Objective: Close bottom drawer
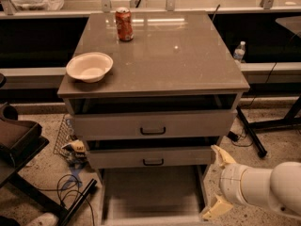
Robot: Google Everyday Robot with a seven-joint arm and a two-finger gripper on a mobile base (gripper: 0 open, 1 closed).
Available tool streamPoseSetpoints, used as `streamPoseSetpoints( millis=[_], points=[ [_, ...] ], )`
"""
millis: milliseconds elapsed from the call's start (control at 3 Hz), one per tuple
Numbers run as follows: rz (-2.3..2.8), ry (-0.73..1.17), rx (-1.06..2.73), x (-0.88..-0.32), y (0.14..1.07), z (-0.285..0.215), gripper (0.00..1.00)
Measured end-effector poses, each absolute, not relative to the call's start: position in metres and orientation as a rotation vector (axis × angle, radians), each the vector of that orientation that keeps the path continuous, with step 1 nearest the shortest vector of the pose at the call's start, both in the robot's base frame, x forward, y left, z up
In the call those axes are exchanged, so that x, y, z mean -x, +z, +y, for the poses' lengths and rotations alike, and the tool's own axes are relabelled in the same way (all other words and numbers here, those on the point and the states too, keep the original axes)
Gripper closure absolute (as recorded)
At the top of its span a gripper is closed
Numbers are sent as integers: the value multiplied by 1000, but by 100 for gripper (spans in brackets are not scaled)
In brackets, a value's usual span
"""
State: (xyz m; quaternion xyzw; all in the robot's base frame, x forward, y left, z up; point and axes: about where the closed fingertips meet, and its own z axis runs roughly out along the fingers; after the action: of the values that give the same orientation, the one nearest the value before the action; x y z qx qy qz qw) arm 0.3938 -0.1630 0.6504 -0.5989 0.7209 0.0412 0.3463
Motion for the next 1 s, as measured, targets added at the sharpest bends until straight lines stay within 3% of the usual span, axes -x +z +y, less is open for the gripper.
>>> streamPoseSetpoints(
  millis=[1000],
  points=[
    [1992,99,1541,-385,579,-191,0]
  ],
)
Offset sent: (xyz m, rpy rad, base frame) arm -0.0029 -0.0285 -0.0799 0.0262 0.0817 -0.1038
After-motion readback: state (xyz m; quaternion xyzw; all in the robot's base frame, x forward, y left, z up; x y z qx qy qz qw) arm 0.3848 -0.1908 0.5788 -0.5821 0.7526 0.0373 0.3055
